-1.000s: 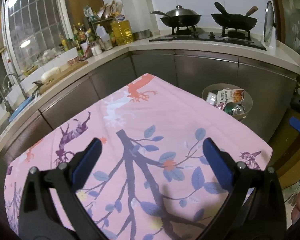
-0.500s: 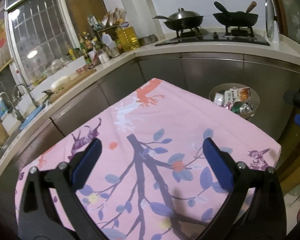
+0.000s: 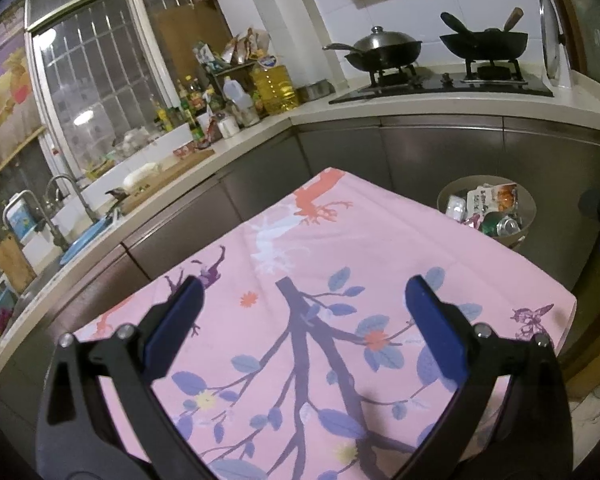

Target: Collect trash

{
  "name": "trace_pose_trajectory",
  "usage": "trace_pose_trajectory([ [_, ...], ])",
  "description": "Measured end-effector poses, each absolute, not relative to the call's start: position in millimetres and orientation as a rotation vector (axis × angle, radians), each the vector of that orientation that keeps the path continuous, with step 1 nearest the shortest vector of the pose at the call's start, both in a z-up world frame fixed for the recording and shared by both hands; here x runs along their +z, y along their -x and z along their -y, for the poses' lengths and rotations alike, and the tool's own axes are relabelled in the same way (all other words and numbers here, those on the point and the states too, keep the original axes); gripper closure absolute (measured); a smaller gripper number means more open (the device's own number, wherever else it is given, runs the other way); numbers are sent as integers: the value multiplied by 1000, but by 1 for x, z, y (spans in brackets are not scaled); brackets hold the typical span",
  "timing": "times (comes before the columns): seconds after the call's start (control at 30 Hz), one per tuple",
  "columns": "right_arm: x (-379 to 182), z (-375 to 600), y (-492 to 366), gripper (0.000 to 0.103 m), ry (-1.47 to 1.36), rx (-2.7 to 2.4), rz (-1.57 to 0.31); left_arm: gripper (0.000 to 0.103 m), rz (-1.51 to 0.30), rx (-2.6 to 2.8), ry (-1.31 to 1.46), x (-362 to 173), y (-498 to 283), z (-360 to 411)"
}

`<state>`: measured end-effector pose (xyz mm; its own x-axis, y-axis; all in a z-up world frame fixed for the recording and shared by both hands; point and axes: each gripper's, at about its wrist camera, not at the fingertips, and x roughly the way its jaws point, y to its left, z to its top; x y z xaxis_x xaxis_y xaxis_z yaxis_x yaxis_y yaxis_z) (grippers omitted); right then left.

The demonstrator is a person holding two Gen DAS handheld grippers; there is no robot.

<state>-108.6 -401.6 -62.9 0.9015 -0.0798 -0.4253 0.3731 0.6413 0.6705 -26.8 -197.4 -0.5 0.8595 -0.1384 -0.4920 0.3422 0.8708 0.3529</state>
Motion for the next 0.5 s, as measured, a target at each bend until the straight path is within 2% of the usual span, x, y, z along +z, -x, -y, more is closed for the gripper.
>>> trace_pose_trajectory([
  [0.5,-62,397,108,21,-813,-276,-390,6,-548,-341,-404,-6,24,193],
])
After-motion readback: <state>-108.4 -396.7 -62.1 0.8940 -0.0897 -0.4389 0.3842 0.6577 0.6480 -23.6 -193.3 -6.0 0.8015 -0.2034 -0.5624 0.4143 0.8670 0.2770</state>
